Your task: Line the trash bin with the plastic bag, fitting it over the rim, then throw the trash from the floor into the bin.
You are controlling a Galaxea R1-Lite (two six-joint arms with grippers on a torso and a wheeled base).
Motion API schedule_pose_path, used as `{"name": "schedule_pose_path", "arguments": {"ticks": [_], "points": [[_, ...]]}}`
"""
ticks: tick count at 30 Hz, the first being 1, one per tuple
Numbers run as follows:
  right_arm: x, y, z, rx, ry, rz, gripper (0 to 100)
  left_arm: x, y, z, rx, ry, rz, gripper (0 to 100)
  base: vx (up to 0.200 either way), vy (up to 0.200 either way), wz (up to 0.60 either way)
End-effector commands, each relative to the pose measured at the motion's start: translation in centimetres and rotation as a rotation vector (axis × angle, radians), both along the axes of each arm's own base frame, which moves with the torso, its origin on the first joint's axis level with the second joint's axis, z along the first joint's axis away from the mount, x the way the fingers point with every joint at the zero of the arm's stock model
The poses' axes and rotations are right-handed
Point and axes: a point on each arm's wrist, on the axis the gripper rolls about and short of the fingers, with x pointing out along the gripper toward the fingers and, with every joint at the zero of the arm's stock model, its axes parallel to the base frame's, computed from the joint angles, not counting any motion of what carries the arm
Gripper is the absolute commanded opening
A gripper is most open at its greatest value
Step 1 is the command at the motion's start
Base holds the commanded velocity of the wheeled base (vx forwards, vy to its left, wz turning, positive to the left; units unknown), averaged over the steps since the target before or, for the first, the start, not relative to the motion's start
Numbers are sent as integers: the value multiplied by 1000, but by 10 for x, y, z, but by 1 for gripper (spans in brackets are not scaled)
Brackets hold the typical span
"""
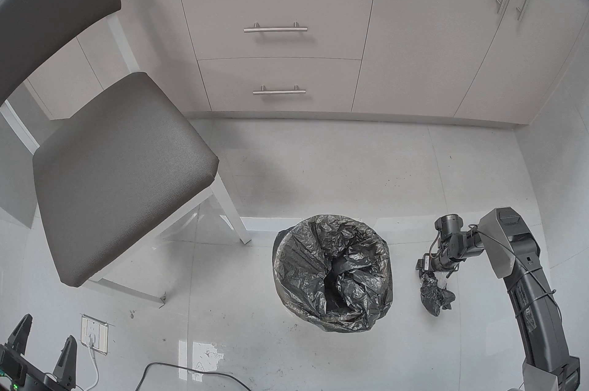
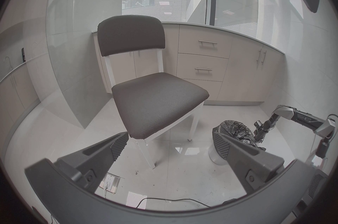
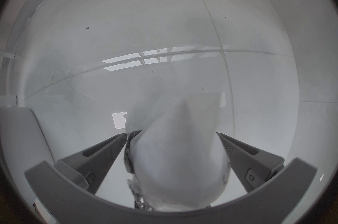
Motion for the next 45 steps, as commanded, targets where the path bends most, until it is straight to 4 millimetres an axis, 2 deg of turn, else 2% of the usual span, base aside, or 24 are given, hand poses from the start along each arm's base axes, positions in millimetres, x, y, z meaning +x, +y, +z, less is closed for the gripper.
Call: {"name": "schedule_pose_path", "arguments": {"ticks": [1,10,11,35,40,41,43,44,45], "points": [[-2,0,-12,3,-6,-3,100,0,0,0,0,5,0,100,0,0,0],[3,0,-9,-5,-59,-10,100,0,0,0,0,5,0,100,0,0,0],[3,0,-9,-5,-59,-10,0,0,0,0,0,5,0,100,0,0,0],[0,-3,-11,-64,-21,-47,0,0,0,0,0,3,5,100,0,0,0],[12,-3,44,-51,-62,-75,0,0,0,0,0,2,6,100,0,0,0],[13,-3,47,-49,-65,-77,0,0,0,0,0,2,6,100,0,0,0],[17,3,87,-25,-80,-106,0,1,0,0,0,3,6,100,0,0,0],[17,4,96,-24,-77,-105,0,1,0,0,0,3,6,100,0,0,0],[17,4,96,-24,-77,-105,0,1,0,0,0,3,6,100,0,0,0]]}}
